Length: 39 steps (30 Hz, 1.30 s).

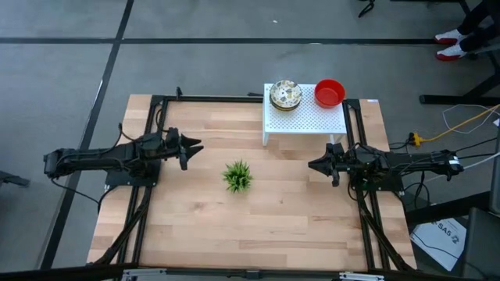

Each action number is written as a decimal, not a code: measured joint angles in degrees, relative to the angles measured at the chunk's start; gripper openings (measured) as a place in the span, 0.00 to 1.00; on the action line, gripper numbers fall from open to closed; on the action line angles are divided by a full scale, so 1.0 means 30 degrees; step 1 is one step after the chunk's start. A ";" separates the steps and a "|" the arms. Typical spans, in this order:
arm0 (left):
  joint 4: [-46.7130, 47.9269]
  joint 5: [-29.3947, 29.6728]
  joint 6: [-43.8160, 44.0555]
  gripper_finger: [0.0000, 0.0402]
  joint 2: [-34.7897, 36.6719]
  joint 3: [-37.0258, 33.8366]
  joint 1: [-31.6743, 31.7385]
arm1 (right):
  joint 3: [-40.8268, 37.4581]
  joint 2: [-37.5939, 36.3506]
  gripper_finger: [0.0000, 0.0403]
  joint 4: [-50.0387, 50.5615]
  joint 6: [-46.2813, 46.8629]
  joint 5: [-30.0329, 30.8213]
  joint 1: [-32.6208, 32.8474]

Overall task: Pick & Place Mini bowls
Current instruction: Return to Home Position

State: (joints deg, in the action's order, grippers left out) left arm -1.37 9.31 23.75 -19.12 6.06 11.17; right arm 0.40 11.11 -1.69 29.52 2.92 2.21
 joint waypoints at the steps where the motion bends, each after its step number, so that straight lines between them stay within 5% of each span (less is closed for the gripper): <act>1: 0.0173 0.0334 -0.0113 0.39 0.0427 -0.0170 -0.0196 | 0.0000 0.0001 0.14 0.0000 0.0000 -0.0003 0.0001; 10: 0.3754 0.2154 -0.0343 0.39 0.3991 -0.0552 -0.0855 | 0.0000 0.0005 0.14 0.0000 0.0000 -0.0007 0.0002; 25: 0.3511 0.3077 -0.3663 0.39 0.6339 -0.0613 0.0462 | 0.0000 0.0007 0.14 0.0000 0.0000 0.0000 0.0002; 39: 0.0070 -0.1645 -0.5985 0.39 0.4694 -0.1863 0.2795 | 0.0000 0.0000 0.14 0.0000 0.0000 0.0000 0.0002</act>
State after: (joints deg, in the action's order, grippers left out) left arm -1.16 4.37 5.80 -5.03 0.47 19.55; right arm 0.40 11.11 -1.69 29.52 2.92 2.22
